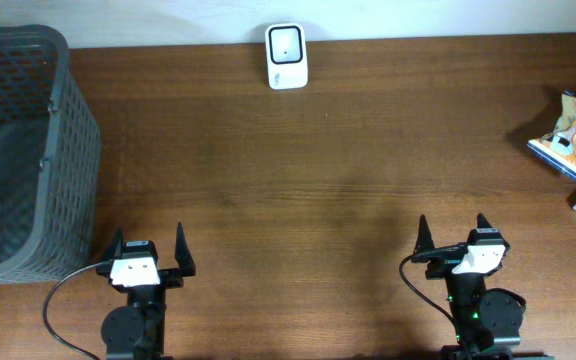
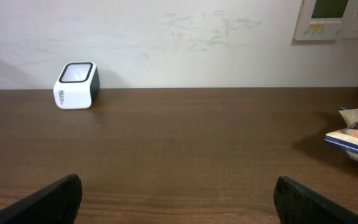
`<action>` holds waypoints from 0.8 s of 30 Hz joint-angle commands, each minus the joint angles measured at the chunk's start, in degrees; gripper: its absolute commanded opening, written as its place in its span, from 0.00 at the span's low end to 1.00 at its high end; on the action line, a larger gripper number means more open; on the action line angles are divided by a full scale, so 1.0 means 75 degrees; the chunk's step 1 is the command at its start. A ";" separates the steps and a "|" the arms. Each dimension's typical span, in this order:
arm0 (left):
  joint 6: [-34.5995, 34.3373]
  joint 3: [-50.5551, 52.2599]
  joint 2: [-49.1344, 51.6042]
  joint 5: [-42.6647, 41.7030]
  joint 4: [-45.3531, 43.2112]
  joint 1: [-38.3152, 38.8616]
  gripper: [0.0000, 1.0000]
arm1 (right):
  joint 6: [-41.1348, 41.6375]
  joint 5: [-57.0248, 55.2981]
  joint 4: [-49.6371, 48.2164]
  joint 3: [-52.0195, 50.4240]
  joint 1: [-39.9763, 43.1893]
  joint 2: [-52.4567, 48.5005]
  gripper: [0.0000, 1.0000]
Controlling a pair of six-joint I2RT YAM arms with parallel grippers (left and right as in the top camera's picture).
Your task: Scan the item barcode
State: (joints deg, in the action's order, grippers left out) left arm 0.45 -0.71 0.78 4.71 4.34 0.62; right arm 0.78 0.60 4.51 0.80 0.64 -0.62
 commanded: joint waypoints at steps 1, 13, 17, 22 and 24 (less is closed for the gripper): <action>0.0009 0.0032 -0.0064 0.0026 0.0006 0.0029 0.99 | -0.0047 -0.0090 0.0023 -0.0064 -0.0055 0.0055 0.98; 0.0009 0.0032 -0.0064 0.0029 0.0006 0.0032 0.99 | -0.0050 -0.0146 0.0020 -0.0064 -0.0055 0.0058 0.98; 0.0009 0.0032 -0.0064 0.0026 0.0006 0.0029 0.99 | -0.0111 -0.0175 0.0035 -0.0064 -0.0055 0.0058 0.98; 0.0009 0.0032 -0.0064 0.0026 0.0006 0.0029 0.99 | -0.0475 -0.0172 0.0035 -0.0064 -0.0050 0.0058 0.98; 0.0009 0.0032 -0.0064 0.0026 0.0006 0.0032 0.99 | -0.0475 -0.0172 0.0035 -0.0064 -0.0050 0.0058 0.98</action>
State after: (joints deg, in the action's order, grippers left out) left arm 0.45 -0.71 0.80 4.71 4.34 0.62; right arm -1.63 0.19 4.54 0.80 0.64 -0.62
